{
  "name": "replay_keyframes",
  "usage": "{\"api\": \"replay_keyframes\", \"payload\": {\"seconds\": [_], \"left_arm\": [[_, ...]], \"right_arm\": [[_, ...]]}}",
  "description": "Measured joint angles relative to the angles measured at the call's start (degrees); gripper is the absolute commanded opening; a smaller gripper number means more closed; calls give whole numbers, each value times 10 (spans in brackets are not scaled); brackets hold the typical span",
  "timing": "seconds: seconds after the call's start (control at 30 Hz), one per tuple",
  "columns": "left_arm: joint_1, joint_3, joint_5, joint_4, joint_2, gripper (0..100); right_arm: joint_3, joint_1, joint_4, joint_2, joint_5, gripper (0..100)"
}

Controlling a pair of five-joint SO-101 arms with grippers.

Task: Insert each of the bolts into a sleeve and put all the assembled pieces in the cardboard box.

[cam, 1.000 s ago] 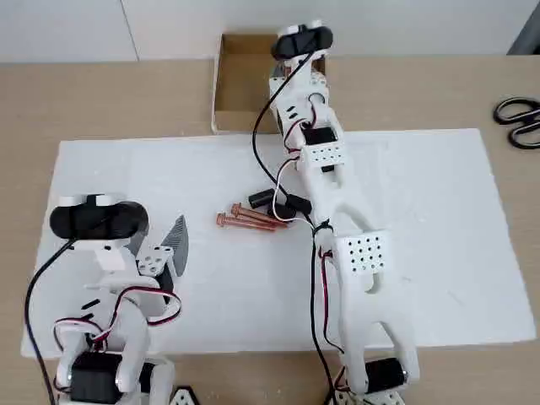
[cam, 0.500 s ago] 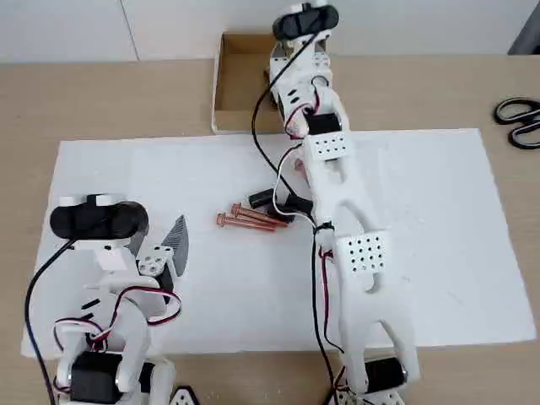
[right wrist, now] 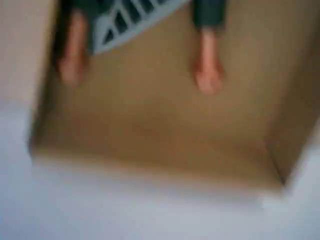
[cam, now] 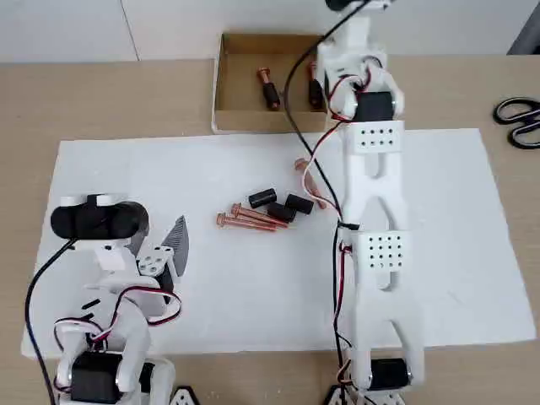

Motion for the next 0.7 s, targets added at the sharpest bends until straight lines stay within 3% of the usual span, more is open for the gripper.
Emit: {"api": "replay_keyframes", "payload": {"seconds": [0.3, 0.5, 0.7], "left_arm": [[0, 0, 1, 0, 0, 181], [0, 0, 2, 0, 0, 181], [0, 0, 47, 0, 0, 181]], "right_arm": [[-2, -17, 291, -131, 0, 184], [-2, -21, 322, -142, 0, 184], [-1, -30, 331, -148, 0, 184]]}}
